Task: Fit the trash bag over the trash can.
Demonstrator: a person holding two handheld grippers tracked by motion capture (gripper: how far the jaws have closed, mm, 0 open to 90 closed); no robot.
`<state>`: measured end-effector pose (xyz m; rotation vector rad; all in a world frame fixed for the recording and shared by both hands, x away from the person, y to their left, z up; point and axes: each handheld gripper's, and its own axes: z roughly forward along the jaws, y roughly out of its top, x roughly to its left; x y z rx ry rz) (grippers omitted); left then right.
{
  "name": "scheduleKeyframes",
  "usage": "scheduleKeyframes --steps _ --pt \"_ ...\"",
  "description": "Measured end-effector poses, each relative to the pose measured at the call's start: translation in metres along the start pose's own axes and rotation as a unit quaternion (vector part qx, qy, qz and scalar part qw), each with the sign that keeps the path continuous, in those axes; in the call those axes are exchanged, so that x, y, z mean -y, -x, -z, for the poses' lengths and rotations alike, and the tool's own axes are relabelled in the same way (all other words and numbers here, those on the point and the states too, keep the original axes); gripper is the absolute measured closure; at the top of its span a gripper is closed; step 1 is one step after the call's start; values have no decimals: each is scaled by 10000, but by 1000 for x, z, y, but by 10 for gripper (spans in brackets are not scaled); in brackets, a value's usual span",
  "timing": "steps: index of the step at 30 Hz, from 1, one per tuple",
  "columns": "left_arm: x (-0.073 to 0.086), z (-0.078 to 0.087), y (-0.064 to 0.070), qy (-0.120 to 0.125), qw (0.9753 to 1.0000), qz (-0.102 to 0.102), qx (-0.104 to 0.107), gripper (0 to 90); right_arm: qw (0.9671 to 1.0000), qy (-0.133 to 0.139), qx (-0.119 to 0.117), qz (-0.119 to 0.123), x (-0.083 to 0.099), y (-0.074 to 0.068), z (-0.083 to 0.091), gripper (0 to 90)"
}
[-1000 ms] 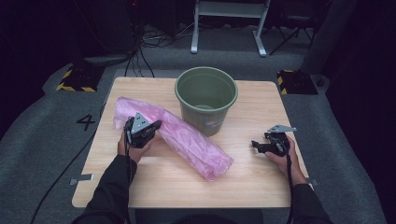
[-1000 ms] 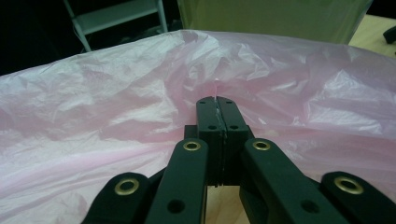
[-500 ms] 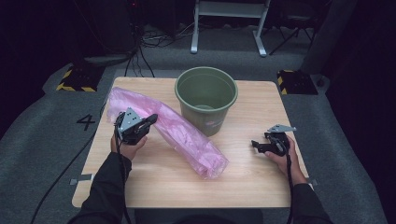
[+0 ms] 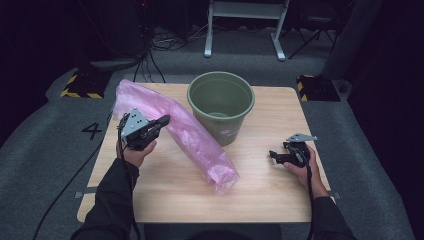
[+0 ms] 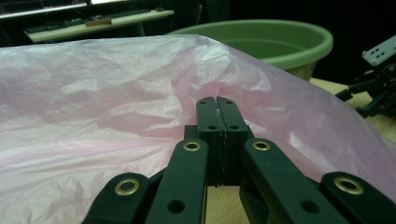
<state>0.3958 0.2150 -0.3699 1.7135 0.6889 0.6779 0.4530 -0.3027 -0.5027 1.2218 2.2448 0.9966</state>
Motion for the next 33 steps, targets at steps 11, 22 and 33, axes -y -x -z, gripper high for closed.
scheduleKeyframes --steps 11,22,33 --pt "-28 0 7 296 9991 -136 279 896 10000 1 -2 -2 0 0 0 234" --pt "-59 -8 18 539 9958 -236 694 896 10000 1 -1 0 0 0 0 234" --pt "-86 -57 32 147 9937 -493 1000 895 10000 2 -2 2 0 0 0 234"
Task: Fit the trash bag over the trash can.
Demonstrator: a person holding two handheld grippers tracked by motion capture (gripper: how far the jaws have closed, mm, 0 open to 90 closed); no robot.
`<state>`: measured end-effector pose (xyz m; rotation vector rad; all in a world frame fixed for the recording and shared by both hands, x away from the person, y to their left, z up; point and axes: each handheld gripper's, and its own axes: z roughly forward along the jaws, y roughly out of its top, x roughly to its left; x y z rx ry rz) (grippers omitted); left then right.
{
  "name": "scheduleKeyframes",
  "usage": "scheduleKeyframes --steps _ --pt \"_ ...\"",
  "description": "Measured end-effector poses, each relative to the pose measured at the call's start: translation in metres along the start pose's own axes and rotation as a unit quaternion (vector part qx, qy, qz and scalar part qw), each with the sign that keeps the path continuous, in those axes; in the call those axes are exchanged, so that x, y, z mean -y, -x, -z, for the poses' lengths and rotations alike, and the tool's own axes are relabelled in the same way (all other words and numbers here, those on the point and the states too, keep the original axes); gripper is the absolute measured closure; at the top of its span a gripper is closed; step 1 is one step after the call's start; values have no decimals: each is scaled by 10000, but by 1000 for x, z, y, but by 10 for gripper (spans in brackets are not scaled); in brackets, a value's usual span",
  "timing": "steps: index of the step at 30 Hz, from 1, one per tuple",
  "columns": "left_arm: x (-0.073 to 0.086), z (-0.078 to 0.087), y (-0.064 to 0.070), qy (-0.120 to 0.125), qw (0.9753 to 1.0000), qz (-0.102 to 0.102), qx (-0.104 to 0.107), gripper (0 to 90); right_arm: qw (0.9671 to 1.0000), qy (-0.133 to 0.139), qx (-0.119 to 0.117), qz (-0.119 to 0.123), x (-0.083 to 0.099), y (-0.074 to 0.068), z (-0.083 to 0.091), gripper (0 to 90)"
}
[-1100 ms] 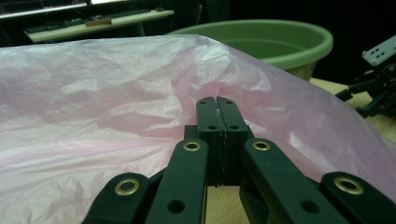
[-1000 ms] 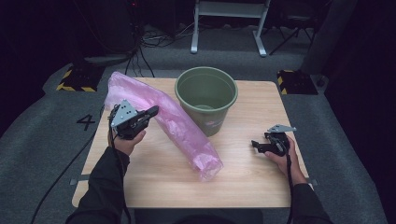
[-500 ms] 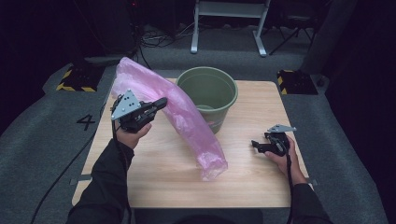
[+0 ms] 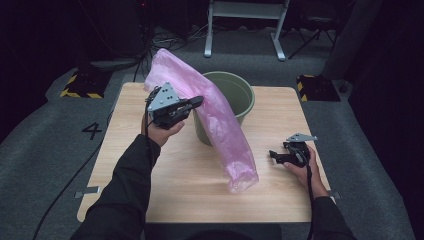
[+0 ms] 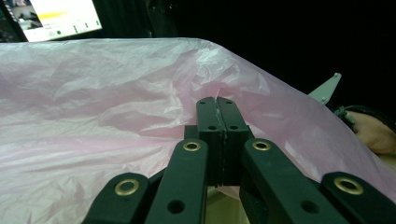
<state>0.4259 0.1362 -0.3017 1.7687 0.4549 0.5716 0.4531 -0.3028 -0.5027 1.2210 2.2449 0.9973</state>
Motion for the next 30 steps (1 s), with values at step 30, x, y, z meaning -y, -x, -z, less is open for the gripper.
scheduleKeyframes --steps 30 --pt "-5 -80 -21 -1309 9911 -222 53 895 9959 845 -267 -188 -76 17 15 281"
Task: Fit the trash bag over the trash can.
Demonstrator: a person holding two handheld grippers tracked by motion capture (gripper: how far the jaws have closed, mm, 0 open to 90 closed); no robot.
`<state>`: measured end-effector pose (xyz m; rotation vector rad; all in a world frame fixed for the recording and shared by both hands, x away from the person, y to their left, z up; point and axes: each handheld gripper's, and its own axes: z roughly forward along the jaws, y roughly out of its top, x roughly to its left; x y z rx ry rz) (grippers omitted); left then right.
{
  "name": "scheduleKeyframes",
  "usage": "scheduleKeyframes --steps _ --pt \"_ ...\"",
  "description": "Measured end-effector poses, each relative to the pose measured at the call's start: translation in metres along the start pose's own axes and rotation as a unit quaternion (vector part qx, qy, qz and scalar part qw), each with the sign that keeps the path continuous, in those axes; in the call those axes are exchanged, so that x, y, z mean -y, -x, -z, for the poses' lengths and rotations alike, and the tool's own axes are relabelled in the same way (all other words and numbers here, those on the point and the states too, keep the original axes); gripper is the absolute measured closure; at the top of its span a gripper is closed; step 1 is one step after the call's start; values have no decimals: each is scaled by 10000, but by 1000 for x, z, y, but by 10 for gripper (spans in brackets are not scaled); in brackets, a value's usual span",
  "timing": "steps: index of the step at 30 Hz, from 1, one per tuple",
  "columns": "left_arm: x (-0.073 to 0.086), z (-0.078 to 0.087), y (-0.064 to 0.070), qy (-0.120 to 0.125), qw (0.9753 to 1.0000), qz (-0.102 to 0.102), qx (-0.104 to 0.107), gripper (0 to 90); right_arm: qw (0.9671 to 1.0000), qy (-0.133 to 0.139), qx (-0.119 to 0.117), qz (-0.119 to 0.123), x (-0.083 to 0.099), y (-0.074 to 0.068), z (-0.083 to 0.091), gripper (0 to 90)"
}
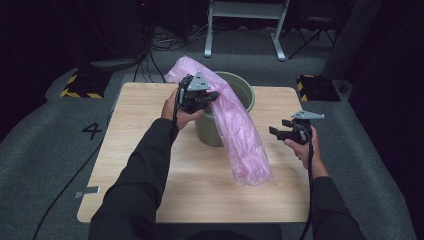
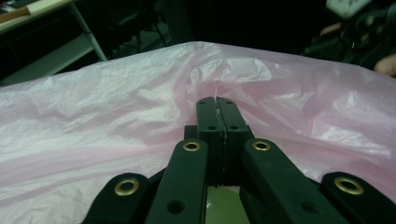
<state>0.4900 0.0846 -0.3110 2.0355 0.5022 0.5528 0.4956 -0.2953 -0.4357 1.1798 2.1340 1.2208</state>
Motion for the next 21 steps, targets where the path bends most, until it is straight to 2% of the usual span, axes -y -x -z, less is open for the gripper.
scheduleKeyframes --steps 1,4,7,8,9,10,15,18,19,20,21 --pt "0 0 0 0 10000 0 0 895 10000 63 -15 15 -6 -2 2 282" --pt "-5 -8 -3 -237 9997 -25 45 895 9998 182 -76 100 -22 -9 6 286" --pt "-8 -10 -4 -333 9994 -21 72 895 9995 259 -103 149 -31 -12 9 292" --pt "-11 -14 -6 -521 9986 -48 116 895 9990 385 -139 183 -39 -16 11 298" --pt "-11 -14 -6 -521 9986 -48 116 895 9990 385 -139 183 -39 -16 11 298" --pt "-14 -17 -5 -662 9976 -122 131 895 9984 515 -151 190 -47 -20 15 305" --pt "-18 -23 -5 -731 9971 -156 135 895 9964 739 -236 351 -64 -30 22 323" --pt "-16 -31 -4 -834 9962 -122 224 895 9943 904 -379 429 -81 -41 28 352" --pt "-16 -31 -4 -834 9962 -122 224 895 9943 904 -379 429 -81 -41 28 352" --pt "-16 -33 -4 -855 9960 -127 230 895 9926 992 -469 511 -90 -49 29 367" --pt "-15 -34 -5 -883 9957 -114 251 895 9926 992 -469 511 -90 -49 29 367"
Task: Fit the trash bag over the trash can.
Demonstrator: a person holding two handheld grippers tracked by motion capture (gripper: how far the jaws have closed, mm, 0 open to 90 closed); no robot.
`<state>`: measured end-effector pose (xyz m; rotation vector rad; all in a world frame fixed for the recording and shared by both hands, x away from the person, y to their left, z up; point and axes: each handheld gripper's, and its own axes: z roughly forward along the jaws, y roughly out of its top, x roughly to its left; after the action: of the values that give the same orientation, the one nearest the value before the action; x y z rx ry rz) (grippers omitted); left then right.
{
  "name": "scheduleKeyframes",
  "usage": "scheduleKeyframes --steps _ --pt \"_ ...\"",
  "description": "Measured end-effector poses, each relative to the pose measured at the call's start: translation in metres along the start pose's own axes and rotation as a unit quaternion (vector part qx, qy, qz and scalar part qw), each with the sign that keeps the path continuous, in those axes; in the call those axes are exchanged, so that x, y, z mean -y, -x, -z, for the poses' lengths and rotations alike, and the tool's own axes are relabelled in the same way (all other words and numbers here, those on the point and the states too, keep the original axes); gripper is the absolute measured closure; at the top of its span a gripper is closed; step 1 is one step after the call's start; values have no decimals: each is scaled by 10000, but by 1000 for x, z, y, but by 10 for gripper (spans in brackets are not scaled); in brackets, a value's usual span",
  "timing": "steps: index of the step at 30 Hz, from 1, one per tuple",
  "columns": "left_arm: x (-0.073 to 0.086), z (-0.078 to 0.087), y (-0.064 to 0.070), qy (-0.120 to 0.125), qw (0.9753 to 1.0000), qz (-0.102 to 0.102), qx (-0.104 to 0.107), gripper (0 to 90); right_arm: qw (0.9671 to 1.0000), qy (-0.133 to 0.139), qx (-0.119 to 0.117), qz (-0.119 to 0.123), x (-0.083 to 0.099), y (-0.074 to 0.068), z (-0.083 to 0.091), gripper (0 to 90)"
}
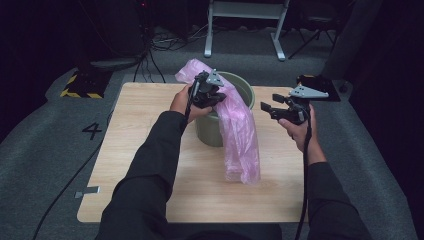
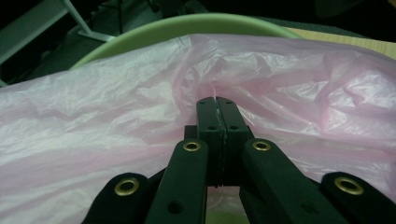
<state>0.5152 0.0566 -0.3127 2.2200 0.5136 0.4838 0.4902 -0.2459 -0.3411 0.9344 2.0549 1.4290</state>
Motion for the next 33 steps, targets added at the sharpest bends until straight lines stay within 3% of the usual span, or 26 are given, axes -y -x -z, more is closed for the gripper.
scheduleKeyframes --steps 7,10,15,20,21,23,24,25,30,31,32,33 --pt "3 -4 -3 -72 9999 80 55 895 9988 -30 -416 244 -28 -26 -16 453" --pt "4 -3 -4 -59 9999 84 81 895 9961 -342 -647 483 -40 -44 -33 478" --pt "5 0 -4 -22 9999 87 75 895 9930 -670 -675 698 -46 -58 -50 474" --pt "7 1 -6 -7 9999 102 74 895 9904 -907 -728 750 -45 -60 -60 454" --pt "7 2 -6 -20 9999 105 67 895 9883 -1074 -705 823 -44 -61 -65 535" --pt "8 1 -6 14 9999 115 57 893 9873 -1166 -676 840 -45 -61 -68 643" --pt "8 1 -6 14 9999 115 57 887 9873 -1166 -676 840 -45 -61 -68 643" --pt "10 1 -7 46 9999 155 13 872 9861 -1230 -689 877 -45 -61 -70 732" --pt "13 7 -8 178 9995 231 -94 772 9843 -1372 -624 923 -46 -61 -73 842" --pt "14 10 -7 241 9989 295 -280 710 9842 -1380 -630 912 -46 -60 -74 856" --pt "14 13 -7 306 9979 339 -450 540 9844 -1390 -633 870 -46 -59 -74 877" --pt "17 24 -4 612 9949 464 -658 499 9845 -1400 -660 821 -46 -58 -75 881"
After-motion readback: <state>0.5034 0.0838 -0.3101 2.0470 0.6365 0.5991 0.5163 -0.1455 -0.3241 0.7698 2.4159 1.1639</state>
